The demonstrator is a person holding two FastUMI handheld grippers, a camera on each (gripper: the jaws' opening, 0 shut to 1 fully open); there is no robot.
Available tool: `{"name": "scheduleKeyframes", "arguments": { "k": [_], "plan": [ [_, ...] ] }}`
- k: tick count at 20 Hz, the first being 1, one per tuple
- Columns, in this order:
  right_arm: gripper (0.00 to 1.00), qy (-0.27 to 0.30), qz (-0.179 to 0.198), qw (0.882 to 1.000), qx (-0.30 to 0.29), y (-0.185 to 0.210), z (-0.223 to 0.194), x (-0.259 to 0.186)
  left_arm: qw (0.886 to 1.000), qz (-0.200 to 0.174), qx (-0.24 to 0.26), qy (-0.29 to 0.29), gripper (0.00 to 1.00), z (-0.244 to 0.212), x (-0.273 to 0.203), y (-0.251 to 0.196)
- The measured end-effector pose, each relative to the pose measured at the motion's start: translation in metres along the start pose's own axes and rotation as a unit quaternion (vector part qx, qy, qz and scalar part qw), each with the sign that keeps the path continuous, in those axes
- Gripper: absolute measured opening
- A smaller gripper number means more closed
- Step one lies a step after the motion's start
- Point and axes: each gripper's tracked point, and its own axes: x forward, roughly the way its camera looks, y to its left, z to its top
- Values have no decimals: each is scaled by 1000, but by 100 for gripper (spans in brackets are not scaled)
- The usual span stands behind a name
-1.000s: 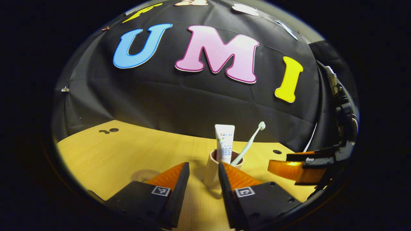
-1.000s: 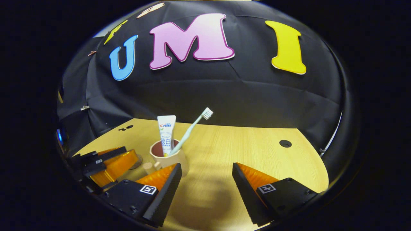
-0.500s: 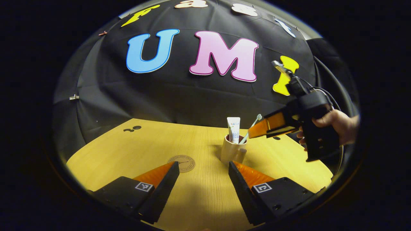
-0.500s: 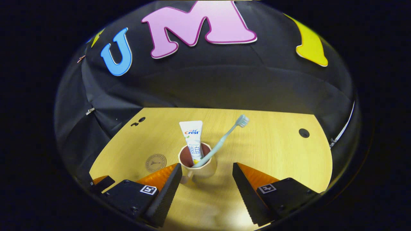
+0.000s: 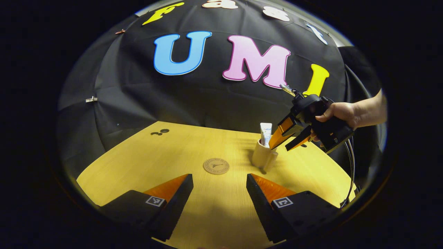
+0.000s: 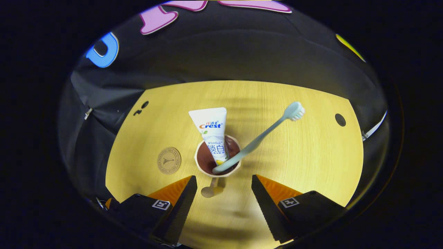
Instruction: Put the toothbrush and toothpaste on the desktop into the cup, then pick up the cup and place it on the coaster on the desktop.
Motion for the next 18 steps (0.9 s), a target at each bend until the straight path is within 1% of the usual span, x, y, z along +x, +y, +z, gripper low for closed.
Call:
{"name": "scheduleKeyframes", "arguments": {
  "k": [3, 7, 10, 14, 16, 18],
  "plan": [
    [97, 57, 14, 998, 26, 17, -13, 15, 1000, 14, -2, 15, 98, -9, -11, 23],
    [97, 89, -3, 996, 23, 19, -14, 37, 999, 36, -11, 34, 98, -25, -33, 48],
    [97, 116, -12, 993, 29, 22, -22, 49, 997, 49, -26, 54, 98, -40, -33, 67],
    [96, 119, -27, 991, 45, 17, -22, 58, 995, 45, -43, 78, 98, -53, -39, 73],
    [96, 123, -35, 991, 34, 15, -25, 63, 994, 46, -46, 83, 98, -56, -39, 74],
    [93, 127, -42, 991, 27, 12, -27, 67, 994, 43, -48, 85, 98, -57, -39, 72]
  ]
}}
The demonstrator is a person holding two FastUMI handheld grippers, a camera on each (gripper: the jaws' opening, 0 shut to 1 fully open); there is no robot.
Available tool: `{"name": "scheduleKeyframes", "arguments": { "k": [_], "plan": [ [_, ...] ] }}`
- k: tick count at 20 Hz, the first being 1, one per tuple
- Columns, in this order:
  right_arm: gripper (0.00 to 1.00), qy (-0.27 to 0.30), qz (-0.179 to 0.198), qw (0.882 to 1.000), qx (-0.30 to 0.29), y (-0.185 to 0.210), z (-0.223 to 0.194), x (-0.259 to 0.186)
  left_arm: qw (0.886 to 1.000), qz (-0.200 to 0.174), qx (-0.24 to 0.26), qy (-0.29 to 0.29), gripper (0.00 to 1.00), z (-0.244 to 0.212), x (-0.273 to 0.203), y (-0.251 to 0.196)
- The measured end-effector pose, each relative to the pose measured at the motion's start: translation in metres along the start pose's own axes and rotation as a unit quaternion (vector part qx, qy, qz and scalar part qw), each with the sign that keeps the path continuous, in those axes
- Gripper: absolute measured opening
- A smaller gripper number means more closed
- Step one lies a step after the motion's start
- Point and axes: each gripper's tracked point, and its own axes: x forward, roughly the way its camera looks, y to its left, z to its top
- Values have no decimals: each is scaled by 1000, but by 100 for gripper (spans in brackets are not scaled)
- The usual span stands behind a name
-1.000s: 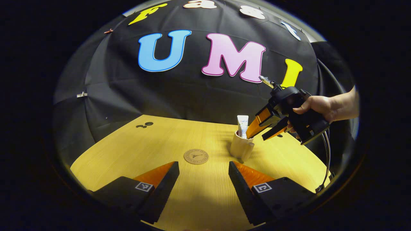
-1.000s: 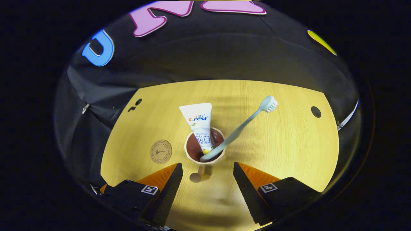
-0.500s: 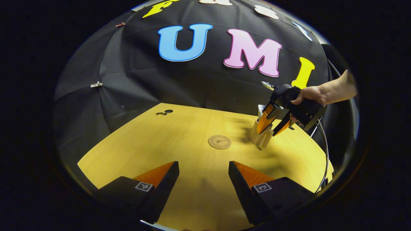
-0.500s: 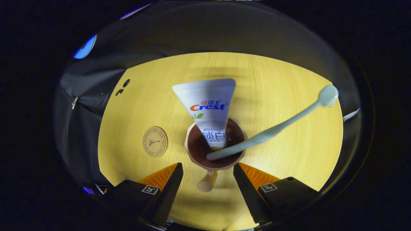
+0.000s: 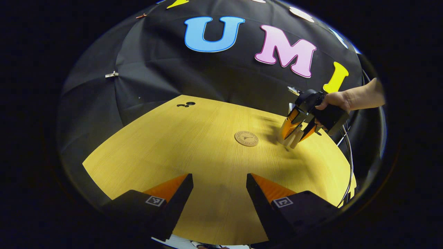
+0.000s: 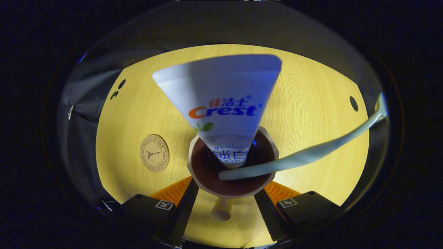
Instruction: Put the toothbrush and toothpaste on the desktop into the cup, then pick up the cup and place it on the coaster on the desktop.
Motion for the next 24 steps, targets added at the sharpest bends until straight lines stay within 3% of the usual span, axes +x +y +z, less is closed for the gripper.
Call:
{"name": "scheduleKeyframes", "arguments": {
  "k": [4, 5, 10, 11, 12, 24],
  "plan": [
    [82, -1, -7, 1000, -2, -6, 2, 2, 1000, -7, 8, 4, 98, -2, 0, -3],
    [73, 0, 1, 1000, 3, -4, 4, 0, 1000, -9, 12, 7, 98, -3, 1, -4],
    [58, -1, 2, 1000, -9, 0, 1, 4, 999, -16, 21, 20, 98, -12, -1, -12],
    [28, -3, 0, 1000, -15, 2, 2, 4, 999, -18, 21, 23, 98, -13, -1, -14],
    [34, -4, -1, 1000, -26, 2, 1, 6, 999, -19, 22, 24, 98, -14, 0, -15],
    [29, -42, -10, 995, -95, 9, 10, -13, 999, -22, 28, 28, 98, -25, 1, -13]
  ]
}}
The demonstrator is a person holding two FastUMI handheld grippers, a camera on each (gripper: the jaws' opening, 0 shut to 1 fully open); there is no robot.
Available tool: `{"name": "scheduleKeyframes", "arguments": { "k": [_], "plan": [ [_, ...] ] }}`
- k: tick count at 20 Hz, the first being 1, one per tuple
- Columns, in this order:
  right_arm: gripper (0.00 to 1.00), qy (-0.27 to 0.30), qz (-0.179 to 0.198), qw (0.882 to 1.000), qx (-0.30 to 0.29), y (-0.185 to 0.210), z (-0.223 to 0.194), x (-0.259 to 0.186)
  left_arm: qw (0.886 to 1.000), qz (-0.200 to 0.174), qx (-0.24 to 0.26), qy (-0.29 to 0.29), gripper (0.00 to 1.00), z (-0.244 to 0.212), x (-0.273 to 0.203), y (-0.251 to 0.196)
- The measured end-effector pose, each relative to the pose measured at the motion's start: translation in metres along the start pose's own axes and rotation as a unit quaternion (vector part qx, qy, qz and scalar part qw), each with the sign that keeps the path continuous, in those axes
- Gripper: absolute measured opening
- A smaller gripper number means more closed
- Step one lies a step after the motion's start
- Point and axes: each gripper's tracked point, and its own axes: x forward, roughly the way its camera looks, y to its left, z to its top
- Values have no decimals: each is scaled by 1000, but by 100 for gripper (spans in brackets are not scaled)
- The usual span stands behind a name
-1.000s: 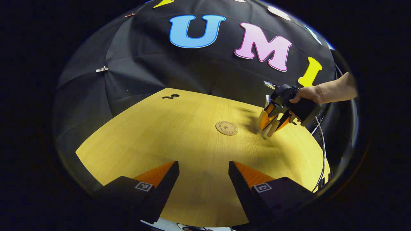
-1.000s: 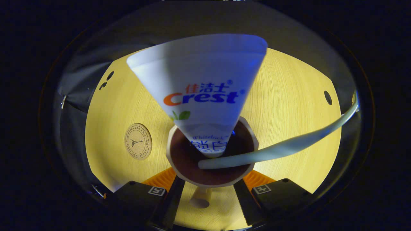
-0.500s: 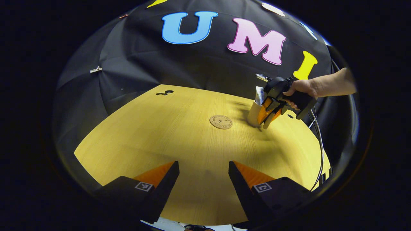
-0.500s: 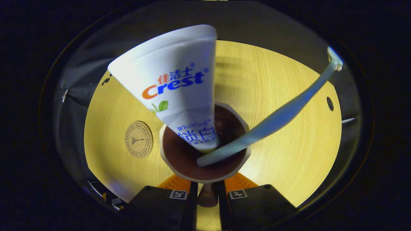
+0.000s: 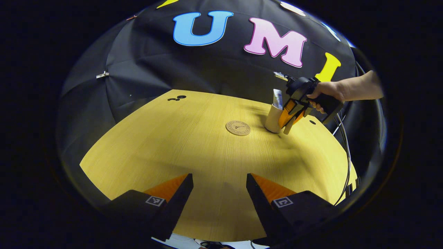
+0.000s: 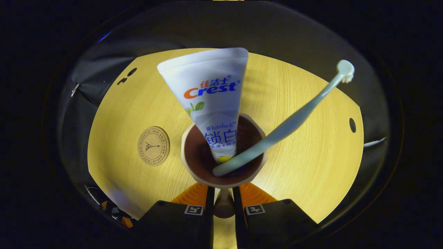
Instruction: Put the toothbrush and toothpaste on the desktop into the cup, then pick up the cup and place it on the coaster on the desktop.
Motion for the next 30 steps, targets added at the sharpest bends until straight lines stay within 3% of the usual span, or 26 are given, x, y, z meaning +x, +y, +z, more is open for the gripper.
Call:
{"name": "scheduleKeyframes", "arguments": {
  "k": [2, 7, 8, 9, 10, 13, 14, 15, 16, 22, 23, 24, 25, 26, 27, 28, 30],
  "plan": [
    [29, -9, -6, 1000, -27, 3, 5, -1, 1000, -2, -2, 1, 98, -3, 2, 0],
    [29, 17, -1, 1000, -24, 11, 0, 9, 1000, 2, -8, -1, 98, -5, 1, 2],
    [22, 22, 3, 1000, -17, 14, 2, 10, 1000, 3, -9, -1, 98, -7, 0, 3],
    [29, 30, 6, 999, -12, 16, 1, 10, 1000, 5, -10, -1, 98, -8, 0, 4],
    [23, 35, 10, 999, -8, 17, 1, 12, 1000, 7, -11, 0, 98, -10, -1, 5],
    [40, 76, 33, 996, 21, 23, -11, 16, 1000, 10, -14, 4, 98, -12, -3, 8],
    [55, 81, 32, 996, 23, 22, -12, 19, 1000, 12, -14, 5, 98, -14, -2, 9],
    [63, 80, 31, 996, 23, 21, -10, 21, 1000, 12, -14, 6, 98, -14, -2, 10],
    [64, 76, 31, 996, 26, 21, -7, 21, 1000, 13, -14, 8, 98, -15, -2, 10],
    [64, 76, 36, 995, 47, 24, -1, 27, 1000, 10, -20, 22, 98, -25, -1, 9],
    [55, 77, 32, 996, 44, 24, -1, 27, 999, 10, -20, 23, 98, -26, -1, 9],
    [59, 71, 27, 996, 42, 21, 2, 29, 999, 11, -19, 25, 98, -27, 0, 9],
    [36, 67, 28, 996, 43, 23, 2, 30, 999, 10, -19, 26, 98, -28, 1, 8],
    [43, 69, 28, 996, 42, 22, 2, 28, 999, 9, -18, 27, 98, -29, 1, 7],
    [27, 67, 25, 997, 35, 20, 2, 28, 999, 9, -17, 29, 98, -31, 2, 7],
    [33, 62, 23, 998, 23, 20, 2, 28, 999, 10, -17, 31, 98, -31, 3, 7],
    [29, 53, 21, 998, 0, 18, 0, 27, 999, 8, -17, 35, 98, -33, 3, 7]
  ]
}}
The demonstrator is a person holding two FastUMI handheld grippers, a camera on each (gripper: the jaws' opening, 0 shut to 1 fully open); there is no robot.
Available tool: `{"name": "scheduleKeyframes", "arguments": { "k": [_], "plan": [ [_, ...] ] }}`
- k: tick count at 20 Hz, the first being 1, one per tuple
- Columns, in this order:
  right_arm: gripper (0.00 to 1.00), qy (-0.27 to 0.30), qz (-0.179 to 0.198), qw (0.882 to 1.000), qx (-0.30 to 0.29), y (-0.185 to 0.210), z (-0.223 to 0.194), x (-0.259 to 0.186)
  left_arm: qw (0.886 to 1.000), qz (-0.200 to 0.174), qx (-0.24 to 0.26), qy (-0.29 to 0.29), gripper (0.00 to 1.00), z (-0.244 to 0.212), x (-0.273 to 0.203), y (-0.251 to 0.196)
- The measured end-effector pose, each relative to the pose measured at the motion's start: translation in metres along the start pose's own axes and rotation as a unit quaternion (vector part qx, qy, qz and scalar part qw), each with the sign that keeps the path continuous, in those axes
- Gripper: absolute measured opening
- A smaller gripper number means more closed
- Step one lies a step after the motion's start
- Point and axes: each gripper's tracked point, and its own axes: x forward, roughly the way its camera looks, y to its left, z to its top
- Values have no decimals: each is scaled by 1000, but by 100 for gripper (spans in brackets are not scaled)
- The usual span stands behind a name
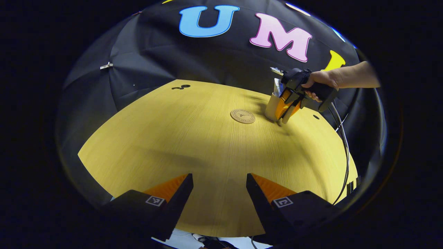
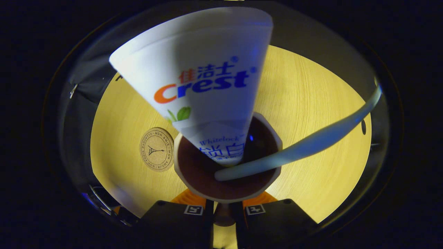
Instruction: Put the toothbrush and toothpaste on the desktop into the cup, then pick up the cup and place it on the coaster on the desktop.
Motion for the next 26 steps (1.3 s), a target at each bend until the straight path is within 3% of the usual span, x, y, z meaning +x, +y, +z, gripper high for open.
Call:
{"name": "scheduleKeyframes", "arguments": {
  "k": [2, 3, 4, 14, 19, 26],
  "plan": [
    [28, -9, -2, 1000, -2, 0, 2, -3, 1000, -1, 1, 2, 98, -1, 2, -1],
    [22, -11, 2, 1000, 3, 2, 3, -5, 1000, -1, 3, 2, 98, -1, 2, -1],
    [28, -17, 2, 1000, 6, 4, 7, -8, 1000, -3, 4, 2, 98, -1, 2, -2],
    [28, -32, 16, 999, -25, 53, 21, -37, 1000, -5, 0, -9, 98, 5, 1, 4],
    [28, -24, 23, 998, -53, 94, 22, -31, 1000, 8, -12, -16, 98, 2, -9, 18],
    [28, -5, 8, 996, -92, 119, 15, -16, 999, 17, -42, -15, 98, -13, -25, 27]
  ]
}}
